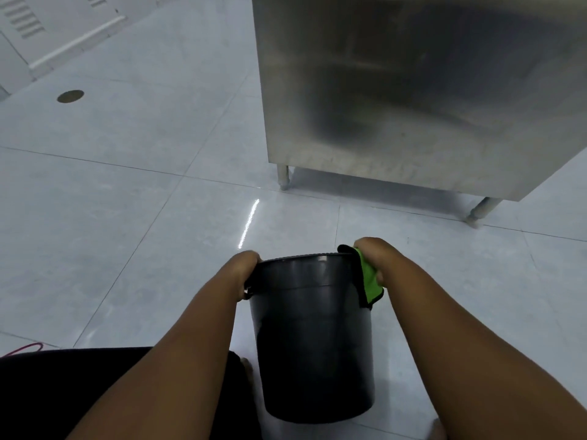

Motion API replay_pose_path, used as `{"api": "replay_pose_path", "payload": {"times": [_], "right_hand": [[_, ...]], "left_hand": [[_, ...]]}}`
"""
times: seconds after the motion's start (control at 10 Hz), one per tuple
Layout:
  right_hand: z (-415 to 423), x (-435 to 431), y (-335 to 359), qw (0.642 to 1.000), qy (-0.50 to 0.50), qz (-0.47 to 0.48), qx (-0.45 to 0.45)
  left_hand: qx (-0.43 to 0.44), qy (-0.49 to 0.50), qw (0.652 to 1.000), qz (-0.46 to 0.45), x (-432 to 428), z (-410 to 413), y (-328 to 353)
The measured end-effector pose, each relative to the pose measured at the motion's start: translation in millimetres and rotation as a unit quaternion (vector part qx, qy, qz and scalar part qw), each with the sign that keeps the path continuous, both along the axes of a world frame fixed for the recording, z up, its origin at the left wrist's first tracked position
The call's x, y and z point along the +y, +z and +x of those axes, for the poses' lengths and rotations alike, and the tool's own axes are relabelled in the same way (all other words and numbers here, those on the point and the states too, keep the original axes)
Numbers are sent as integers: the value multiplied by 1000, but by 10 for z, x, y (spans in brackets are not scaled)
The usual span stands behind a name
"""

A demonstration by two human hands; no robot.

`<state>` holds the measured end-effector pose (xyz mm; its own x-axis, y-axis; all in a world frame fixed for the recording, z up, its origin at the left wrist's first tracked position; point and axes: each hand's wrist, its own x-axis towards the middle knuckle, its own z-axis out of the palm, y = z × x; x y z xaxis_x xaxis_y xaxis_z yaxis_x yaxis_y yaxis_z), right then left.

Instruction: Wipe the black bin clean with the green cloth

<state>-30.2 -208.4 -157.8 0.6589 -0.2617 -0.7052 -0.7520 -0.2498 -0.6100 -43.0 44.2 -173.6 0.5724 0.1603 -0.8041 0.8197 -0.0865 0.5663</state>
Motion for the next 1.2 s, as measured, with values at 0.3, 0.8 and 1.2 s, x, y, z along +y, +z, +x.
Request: {"api": "replay_pose_path", "payload": {"times": [0.3, 0.8, 1.2], "right_hand": [[-571, -755, 194, 979, -94, -57, -171], [-1424, -972, -155, 947, 2, -207, -246], [-1207, -1233, -114, 915, -38, -297, -268]], "left_hand": [[-261, -130, 954, 63, -661, -16, 312], [-331, -205, 905, 173, -1036, -686, -67], [-347, -171, 886, 256, -954, -591, 14]]}}
